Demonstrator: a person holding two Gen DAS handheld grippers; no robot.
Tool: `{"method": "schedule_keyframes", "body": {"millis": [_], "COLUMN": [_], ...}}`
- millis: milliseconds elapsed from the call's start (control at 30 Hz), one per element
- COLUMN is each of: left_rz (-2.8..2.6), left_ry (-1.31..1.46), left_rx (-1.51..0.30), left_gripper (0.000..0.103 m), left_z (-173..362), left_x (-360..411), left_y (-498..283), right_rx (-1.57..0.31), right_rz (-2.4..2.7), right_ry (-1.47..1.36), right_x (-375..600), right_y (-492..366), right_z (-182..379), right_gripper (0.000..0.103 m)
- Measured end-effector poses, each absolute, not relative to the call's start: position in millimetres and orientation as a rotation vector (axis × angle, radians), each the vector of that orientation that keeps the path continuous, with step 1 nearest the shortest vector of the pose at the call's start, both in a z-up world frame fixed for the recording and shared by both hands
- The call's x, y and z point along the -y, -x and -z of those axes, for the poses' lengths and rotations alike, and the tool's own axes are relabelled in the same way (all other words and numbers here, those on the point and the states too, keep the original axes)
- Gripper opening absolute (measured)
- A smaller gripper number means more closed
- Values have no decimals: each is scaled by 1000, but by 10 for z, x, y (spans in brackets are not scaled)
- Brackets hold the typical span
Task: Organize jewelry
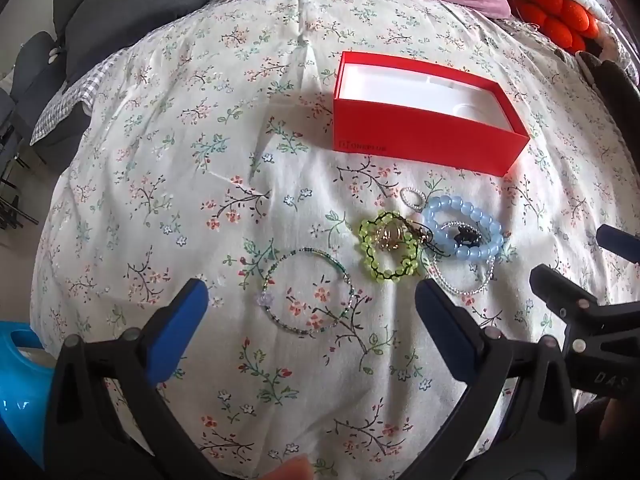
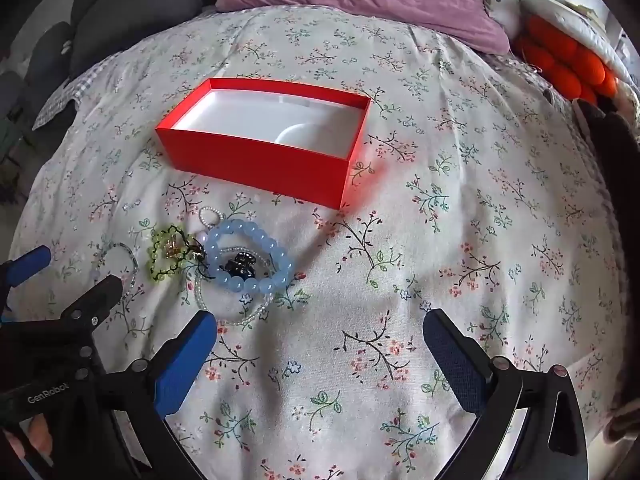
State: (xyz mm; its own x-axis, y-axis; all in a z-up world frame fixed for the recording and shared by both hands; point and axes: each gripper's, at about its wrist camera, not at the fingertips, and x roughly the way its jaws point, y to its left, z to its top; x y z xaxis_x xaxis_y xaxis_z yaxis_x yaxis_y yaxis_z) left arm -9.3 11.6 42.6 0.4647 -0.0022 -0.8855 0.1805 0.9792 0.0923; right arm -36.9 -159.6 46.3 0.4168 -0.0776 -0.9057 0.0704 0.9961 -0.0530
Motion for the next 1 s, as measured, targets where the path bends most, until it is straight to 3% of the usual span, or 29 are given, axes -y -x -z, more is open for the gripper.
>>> {"method": "schedule_keyframes", "body": {"millis": [1000], "left_rz": [127], "left_ry": [-187], "left_rx": [-1076], "left_gripper": [103], "left_z": [-470], "left_x": [-84], "left_y": [88], "right_rx": [-1125], "right_rz": [102], "right_ry": [8], "right_x": [1585], "right_y": [375], "right_z": [-466], "right_gripper": [103]}}
